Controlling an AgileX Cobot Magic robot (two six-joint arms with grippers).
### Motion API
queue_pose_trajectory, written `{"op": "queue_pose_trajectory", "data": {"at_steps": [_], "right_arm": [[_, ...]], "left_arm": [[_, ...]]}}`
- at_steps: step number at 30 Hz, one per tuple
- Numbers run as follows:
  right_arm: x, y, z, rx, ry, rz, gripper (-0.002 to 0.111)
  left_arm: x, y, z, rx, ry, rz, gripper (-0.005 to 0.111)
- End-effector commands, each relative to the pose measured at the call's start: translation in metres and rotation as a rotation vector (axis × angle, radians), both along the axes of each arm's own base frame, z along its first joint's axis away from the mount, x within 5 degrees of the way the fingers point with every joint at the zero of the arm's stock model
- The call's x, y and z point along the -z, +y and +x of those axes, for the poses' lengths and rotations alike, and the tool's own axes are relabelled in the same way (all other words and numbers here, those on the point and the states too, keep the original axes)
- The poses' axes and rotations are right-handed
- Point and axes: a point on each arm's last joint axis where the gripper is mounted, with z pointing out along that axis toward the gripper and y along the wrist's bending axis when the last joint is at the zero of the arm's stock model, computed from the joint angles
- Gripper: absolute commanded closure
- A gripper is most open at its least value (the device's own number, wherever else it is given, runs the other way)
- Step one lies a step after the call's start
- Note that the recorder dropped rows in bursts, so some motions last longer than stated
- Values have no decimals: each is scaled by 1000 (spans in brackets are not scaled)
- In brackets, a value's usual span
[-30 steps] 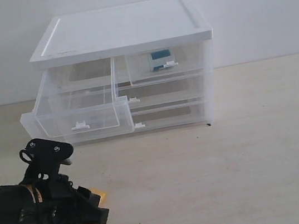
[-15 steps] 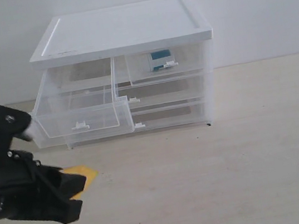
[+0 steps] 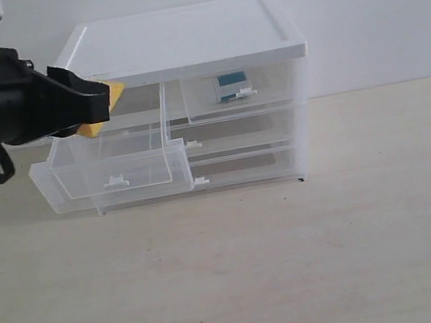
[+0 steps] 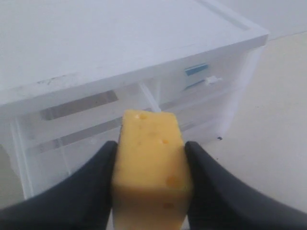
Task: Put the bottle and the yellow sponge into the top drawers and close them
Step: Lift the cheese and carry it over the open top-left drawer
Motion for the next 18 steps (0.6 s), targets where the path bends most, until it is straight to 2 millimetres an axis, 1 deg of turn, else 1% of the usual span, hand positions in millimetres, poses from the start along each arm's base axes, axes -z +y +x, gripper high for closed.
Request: {"op": "queue_pose_trajectory", "data": {"at_steps": [1,4,8,9,14,16,18], "right_arm": [[-1,0,0,1,-14,-2,108],[-1,0,0,1,-14,-2,108],[-1,0,0,1,-14,-2,108],[-1,0,0,1,-14,-2,108],[-1,0,0,1,-14,-2,108],[-1,0,0,1,-14,-2,108],[-1,0,0,1,-14,-2,108]], "left_arm": [[9,-10,26,-6,40,32,103],[20,-14,42,-13,56,66,103],[30,-9,54,-38,77,83,103],[32,-7,56,-46,76,86,103],[43,-10,63,-41,78,101,102],[46,-11,65,-31,68,120,97],[50,-12,67,-31,69,120,84]]}}
